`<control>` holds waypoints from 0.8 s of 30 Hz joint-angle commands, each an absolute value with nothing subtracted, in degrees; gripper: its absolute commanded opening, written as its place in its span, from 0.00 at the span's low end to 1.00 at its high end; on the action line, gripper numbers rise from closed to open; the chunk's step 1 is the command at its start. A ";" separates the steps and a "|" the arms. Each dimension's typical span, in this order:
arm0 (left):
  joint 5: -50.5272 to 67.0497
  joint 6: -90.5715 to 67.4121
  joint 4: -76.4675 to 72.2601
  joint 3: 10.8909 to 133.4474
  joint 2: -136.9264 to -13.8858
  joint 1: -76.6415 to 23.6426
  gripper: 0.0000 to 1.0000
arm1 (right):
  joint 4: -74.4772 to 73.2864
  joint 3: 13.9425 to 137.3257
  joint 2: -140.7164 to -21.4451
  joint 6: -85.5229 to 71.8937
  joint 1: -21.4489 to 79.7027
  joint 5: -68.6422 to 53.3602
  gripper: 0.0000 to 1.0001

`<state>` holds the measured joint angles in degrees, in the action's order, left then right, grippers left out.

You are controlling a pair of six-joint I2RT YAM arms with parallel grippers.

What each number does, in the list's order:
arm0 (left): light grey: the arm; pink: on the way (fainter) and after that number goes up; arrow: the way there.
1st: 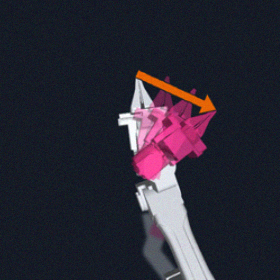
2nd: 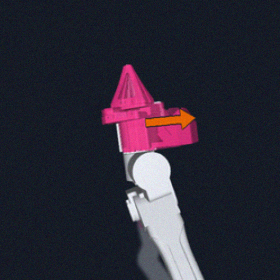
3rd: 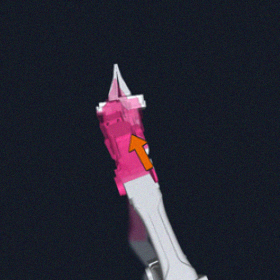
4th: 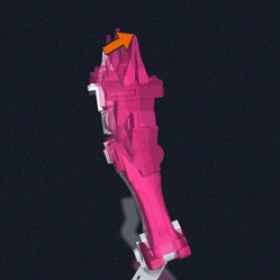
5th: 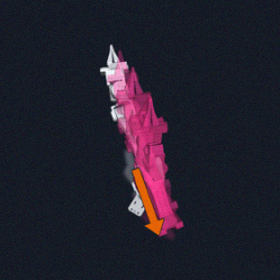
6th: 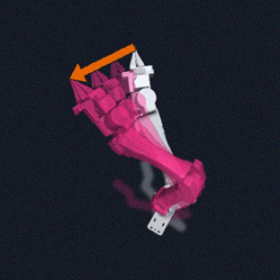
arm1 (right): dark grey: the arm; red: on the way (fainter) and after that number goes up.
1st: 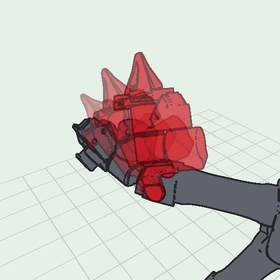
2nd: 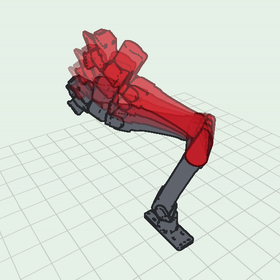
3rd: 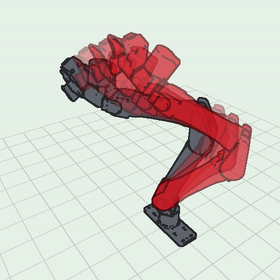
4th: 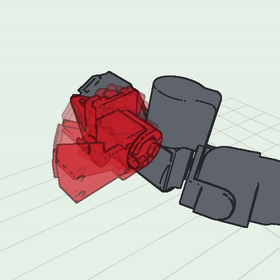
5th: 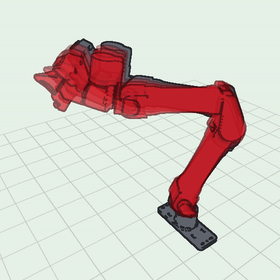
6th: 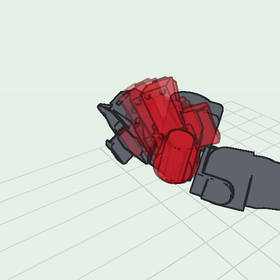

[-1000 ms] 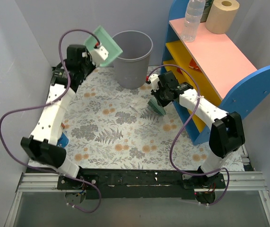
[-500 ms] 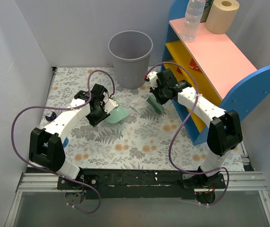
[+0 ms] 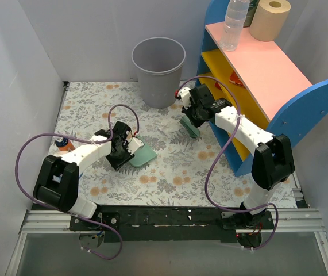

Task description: Sweep away the paper scraps from the table

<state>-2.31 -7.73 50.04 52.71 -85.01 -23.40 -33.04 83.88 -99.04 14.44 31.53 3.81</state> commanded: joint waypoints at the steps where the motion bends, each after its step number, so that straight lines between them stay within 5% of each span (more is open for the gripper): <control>1: 2.02 -10.28 38.59 48.79 -80.17 -23.73 0.31 | -31.82 82.10 -94.84 16.00 31.82 5.44 0.01; 16: 5.45 -13.89 33.49 37.09 -71.28 -23.64 0.43 | -32.17 80.33 -91.67 16.08 31.90 5.63 0.01; 24: 5.36 -14.06 35.85 39.63 -71.19 -24.08 0.16 | -31.55 83.92 -94.13 16.08 31.82 6.93 0.01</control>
<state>4.91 -13.98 34.98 36.80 -72.90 -23.59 -33.04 79.72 -93.80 15.46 31.73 5.45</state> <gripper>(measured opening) 0.281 0.140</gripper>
